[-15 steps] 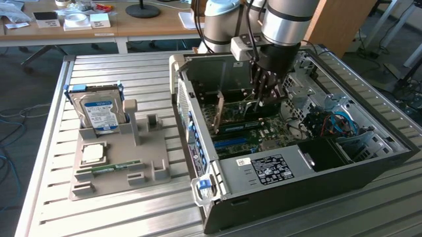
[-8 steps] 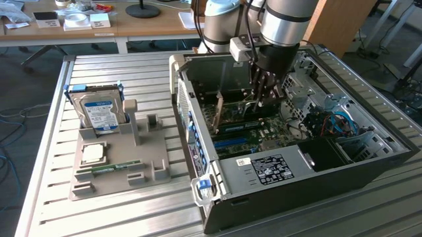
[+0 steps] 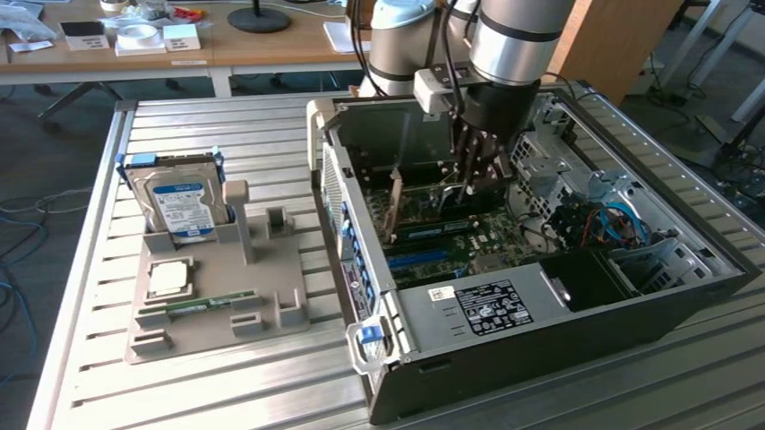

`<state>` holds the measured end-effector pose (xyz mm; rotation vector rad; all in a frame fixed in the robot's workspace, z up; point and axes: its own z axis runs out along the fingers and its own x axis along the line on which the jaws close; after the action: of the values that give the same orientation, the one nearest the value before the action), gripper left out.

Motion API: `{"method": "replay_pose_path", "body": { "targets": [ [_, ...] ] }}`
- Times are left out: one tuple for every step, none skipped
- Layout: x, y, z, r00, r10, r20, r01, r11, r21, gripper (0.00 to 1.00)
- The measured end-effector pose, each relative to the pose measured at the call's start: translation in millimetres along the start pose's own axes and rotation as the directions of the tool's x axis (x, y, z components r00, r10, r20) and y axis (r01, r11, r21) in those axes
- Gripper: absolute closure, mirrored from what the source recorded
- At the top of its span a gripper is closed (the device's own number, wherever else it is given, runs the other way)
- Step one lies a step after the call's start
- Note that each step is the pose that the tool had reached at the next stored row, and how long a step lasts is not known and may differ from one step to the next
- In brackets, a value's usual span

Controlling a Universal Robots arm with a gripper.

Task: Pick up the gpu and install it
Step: 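Insert the gpu into the slot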

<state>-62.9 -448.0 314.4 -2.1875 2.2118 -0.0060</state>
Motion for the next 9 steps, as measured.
{"method": "replay_pose_path", "body": {
  "targets": [
    [0.0, 0.3, 0.2, 1.0, 0.0, 0.0, 0.0, 1.0, 0.0, 0.73],
    [0.0, 0.6, 0.3, 1.0, 0.0, 0.0, 0.0, 1.0, 0.0, 0.73],
    [0.0, 1.0, 0.5, 1.0, 0.0, 0.0, 0.0, 1.0, 0.0, 0.73],
    [0.0, 1.4, 0.6, 1.0, 0.0, 0.0, 0.0, 1.0, 0.0, 0.73],
    [0.0, 1.8, 0.8, 1.0, 0.0, 0.0001, 0.0, 1.0, 0.0, 0.73],
    [0.1, 2.3, 1.0, 1.0, 0.0, 0.0001, 0.0, 1.0, 0.0, 0.73],
    [0.0, 2.6, 1.2, 1.0, 0.0, 0.0, 0.0, 1.0, 0.0, 0.73],
    [0.1, 2.7, 1.3, 1.0, 0.0, 0.0, 0.0, 1.0, 0.0, 0.73],
    [0.1, 2.7, 1.3, 1.0, 0.0, 0.0, 0.0, 1.0, 0.0, 0.73]
  ]
}}
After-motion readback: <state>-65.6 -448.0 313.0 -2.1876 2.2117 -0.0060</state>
